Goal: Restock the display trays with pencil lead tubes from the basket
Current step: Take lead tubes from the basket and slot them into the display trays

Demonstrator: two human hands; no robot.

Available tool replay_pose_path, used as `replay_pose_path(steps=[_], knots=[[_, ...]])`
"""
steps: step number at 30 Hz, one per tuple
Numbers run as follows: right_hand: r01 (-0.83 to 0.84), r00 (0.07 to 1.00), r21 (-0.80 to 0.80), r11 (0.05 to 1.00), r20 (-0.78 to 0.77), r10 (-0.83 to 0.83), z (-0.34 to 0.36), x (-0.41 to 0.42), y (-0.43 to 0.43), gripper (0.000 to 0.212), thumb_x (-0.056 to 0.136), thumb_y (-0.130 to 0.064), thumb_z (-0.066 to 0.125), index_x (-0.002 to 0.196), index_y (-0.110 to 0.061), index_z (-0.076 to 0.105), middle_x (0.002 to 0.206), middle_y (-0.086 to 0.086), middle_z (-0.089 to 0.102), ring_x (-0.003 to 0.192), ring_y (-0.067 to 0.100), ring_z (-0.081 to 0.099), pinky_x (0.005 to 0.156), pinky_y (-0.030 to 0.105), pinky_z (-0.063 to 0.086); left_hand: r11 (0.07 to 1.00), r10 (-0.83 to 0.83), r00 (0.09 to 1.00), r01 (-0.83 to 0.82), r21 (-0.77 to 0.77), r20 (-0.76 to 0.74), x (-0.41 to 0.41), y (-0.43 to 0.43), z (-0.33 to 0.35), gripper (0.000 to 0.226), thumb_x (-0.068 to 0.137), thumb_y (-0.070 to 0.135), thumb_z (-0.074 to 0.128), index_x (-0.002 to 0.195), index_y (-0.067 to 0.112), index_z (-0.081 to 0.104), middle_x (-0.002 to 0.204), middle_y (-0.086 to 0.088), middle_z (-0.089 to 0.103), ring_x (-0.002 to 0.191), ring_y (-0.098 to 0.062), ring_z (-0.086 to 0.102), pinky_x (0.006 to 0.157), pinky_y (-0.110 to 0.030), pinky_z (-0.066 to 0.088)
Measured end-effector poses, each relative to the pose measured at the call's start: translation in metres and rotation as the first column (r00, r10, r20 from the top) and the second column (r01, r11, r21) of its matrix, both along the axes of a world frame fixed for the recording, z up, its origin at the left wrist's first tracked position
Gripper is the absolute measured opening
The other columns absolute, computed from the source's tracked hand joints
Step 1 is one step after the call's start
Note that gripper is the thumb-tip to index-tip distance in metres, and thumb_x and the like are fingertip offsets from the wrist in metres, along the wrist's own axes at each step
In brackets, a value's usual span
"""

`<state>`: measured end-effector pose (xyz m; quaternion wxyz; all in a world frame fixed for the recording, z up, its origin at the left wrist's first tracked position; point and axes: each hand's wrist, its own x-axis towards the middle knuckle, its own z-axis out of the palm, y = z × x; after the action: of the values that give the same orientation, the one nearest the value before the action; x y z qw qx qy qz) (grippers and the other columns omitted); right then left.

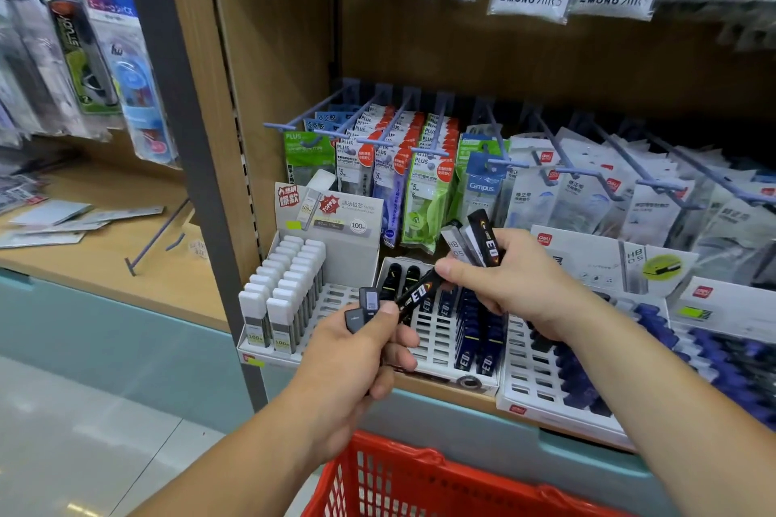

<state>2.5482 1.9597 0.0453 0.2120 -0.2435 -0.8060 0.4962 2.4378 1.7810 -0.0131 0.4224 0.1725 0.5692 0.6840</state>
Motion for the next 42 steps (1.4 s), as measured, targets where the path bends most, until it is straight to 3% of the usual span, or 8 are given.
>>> replay_pose_path(steps=[5, 9, 13, 20, 29, 32, 38, 42], knots=[[-0.042, 0.999, -0.025, 0.999, 0.008, 0.042, -0.001, -0.002, 0.001, 0.008, 0.085, -0.017, 0.083, 0.087, -0.015, 0.076, 0.063, 0.005, 0.062, 0.046, 0.014, 0.048, 0.044, 0.025, 0.039, 0.996, 0.001, 0.997, -0.007, -0.091, -0.075, 0.000, -0.001, -0.004, 0.024, 0.105, 0.033, 0.058, 0.094, 0.012, 0.060, 0.067, -0.008, 0.061, 0.047, -0.014, 0.046, 0.041, -0.023, 0.027], [0.088, 0.990, 0.277, 0.957, 0.086, -0.116, 0.001, -0.005, 0.009, 0.012, 0.083, -0.026, 0.085, 0.085, -0.023, 0.074, 0.074, -0.001, 0.073, 0.062, 0.005, 0.065, 0.060, 0.019, 0.051, 0.989, -0.032, 0.997, 0.020, -0.148, -0.074, -0.001, -0.002, -0.006, 0.010, 0.105, 0.028, 0.057, 0.106, 0.019, 0.052, 0.064, -0.006, 0.055, 0.045, -0.015, 0.037, 0.044, -0.022, 0.022], [0.023, 0.957, 0.466, 0.885, 0.244, -0.153, -0.013, -0.011, 0.017, 0.015, 0.083, -0.040, 0.082, 0.084, -0.032, 0.069, 0.076, -0.006, 0.072, 0.074, 0.015, 0.069, 0.076, 0.042, 0.059, 0.985, -0.054, 0.993, 0.036, -0.169, -0.102, -0.007, -0.006, -0.008, 0.008, 0.100, 0.013, 0.057, 0.101, 0.012, 0.049, 0.068, -0.010, 0.061, 0.046, -0.017, 0.043, 0.042, -0.021, 0.022], [-0.060, 0.907, 0.563, 0.825, 0.375, -0.190, -0.025, -0.026, 0.012, 0.018, 0.086, -0.045, 0.077, 0.096, -0.034, 0.067, 0.086, -0.011, 0.071, 0.084, 0.017, 0.067, 0.079, 0.040, 0.059, 0.985, -0.084, 0.979, 0.053, -0.165, -0.186, -0.010, -0.013, -0.007, 0.021, 0.100, 0.035, 0.067, 0.104, 0.015, 0.065, 0.073, -0.009, 0.068, 0.046, -0.016, 0.047, 0.042, -0.019, 0.023], [-0.093, 0.868, 0.665, 0.741, 0.419, -0.267, -0.026, -0.029, 0.012, 0.019, 0.088, -0.041, 0.076, 0.102, -0.037, 0.065, 0.087, -0.009, 0.070, 0.087, 0.019, 0.063, 0.070, 0.031, 0.052, 0.978, -0.133, 0.984, 0.110, -0.176, -0.123, -0.013, -0.015, -0.008, 0.026, 0.101, 0.031, 0.065, 0.110, 0.007, 0.065, 0.068, -0.005, 0.054, 0.048, -0.013, 0.037, 0.044, -0.022, 0.021], [-0.055, 0.889, 0.608, 0.792, 0.391, -0.238, -0.032, -0.032, 0.011, 0.021, 0.085, -0.043, 0.079, 0.097, -0.034, 0.065, 0.086, -0.010, 0.070, 0.086, 0.020, 0.064, 0.077, 0.038, 0.056, 0.976, -0.147, 0.989, 0.140, -0.164, -0.027, -0.013, -0.016, -0.006, 0.036, 0.100, 0.035, 0.064, 0.121, 0.005, 0.064, 0.064, 0.000, 0.044, 0.048, -0.012, 0.032, 0.044, -0.022, 0.017], [0.000, 0.891, 0.621, 0.784, 0.356, -0.282, -0.033, -0.035, 0.007, 0.018, 0.087, -0.046, 0.076, 0.091, -0.036, 0.061, 0.083, -0.013, 0.064, 0.086, 0.021, 0.063, 0.068, 0.032, 0.047, 0.978, -0.201, 0.907, 0.205, 0.029, 0.370, -0.018, -0.018, 0.004, 0.055, 0.096, 0.062, 0.053, 0.105, 0.009, 0.069, 0.067, -0.001, 0.042, 0.050, -0.012, 0.031, 0.041, -0.021, 0.016], [-0.069, 0.872, 0.605, 0.793, 0.424, -0.247, -0.026, -0.037, 0.005, 0.015, 0.085, -0.040, 0.077, 0.090, -0.035, 0.064, 0.091, -0.011, 0.065, 0.088, 0.019, 0.061, 0.075, 0.035, 0.053, 0.975, -0.219, 0.881, 0.210, 0.069, 0.418, -0.019, -0.019, 0.006, 0.051, 0.100, 0.053, 0.051, 0.104, 0.006, 0.070, 0.068, -0.003, 0.045, 0.049, -0.013, 0.033, 0.040, -0.020, 0.018]])
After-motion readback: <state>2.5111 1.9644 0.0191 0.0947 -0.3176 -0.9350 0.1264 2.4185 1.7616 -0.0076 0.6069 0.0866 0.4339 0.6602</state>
